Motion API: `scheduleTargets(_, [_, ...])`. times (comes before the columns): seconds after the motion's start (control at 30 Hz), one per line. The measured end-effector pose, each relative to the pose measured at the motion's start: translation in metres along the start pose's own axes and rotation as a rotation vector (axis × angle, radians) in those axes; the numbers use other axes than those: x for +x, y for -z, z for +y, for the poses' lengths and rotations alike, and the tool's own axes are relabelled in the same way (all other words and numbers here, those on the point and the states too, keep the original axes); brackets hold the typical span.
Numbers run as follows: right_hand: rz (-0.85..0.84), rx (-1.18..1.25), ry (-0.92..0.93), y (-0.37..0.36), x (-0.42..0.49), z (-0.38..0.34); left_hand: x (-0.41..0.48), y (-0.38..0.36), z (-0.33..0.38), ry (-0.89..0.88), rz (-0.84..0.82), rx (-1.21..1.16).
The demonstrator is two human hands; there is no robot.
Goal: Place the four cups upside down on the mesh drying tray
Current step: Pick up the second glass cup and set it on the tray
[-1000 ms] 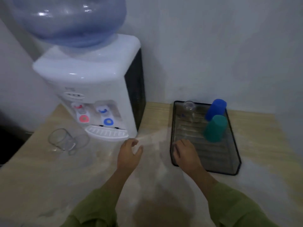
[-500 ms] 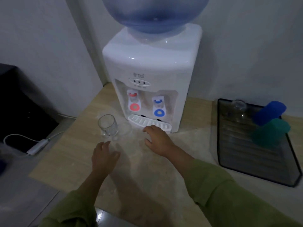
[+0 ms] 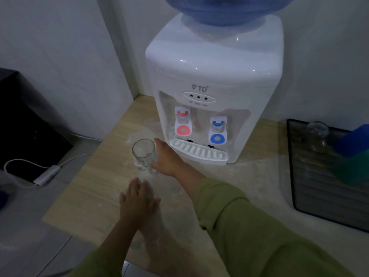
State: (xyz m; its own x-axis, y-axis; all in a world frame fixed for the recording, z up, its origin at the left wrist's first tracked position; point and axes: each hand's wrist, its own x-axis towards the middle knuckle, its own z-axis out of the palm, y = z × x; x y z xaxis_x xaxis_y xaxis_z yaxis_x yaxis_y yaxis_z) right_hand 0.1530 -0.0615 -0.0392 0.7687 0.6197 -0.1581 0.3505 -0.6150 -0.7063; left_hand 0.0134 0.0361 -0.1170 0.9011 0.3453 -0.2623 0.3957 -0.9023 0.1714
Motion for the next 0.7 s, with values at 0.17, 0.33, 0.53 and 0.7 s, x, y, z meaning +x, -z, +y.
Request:
scheduleTargets(0.17, [0.008, 0.217, -0.057, -0.018, 0.022, 0.014, 0.0, -0.007, -0.004, -0.022, 0.057, -0.014])
scheduleTargets(0.33, [0.013, 0.378, -0.079, -0.033, 0.037, 0.023, 0.002, -0.011, -0.008, -0.027, 0.065, -0.048])
scheduleTargets(0.53, [0.051, 0.485, -0.086, -0.041, 0.036, 0.025, 0.001, -0.008, -0.007, -0.011, 0.044, -0.046])
scheduleTargets(0.7, [0.094, 0.515, -0.111, -0.028, 0.004, 0.039, 0.003, -0.004, -0.007, 0.004, 0.009, -0.025])
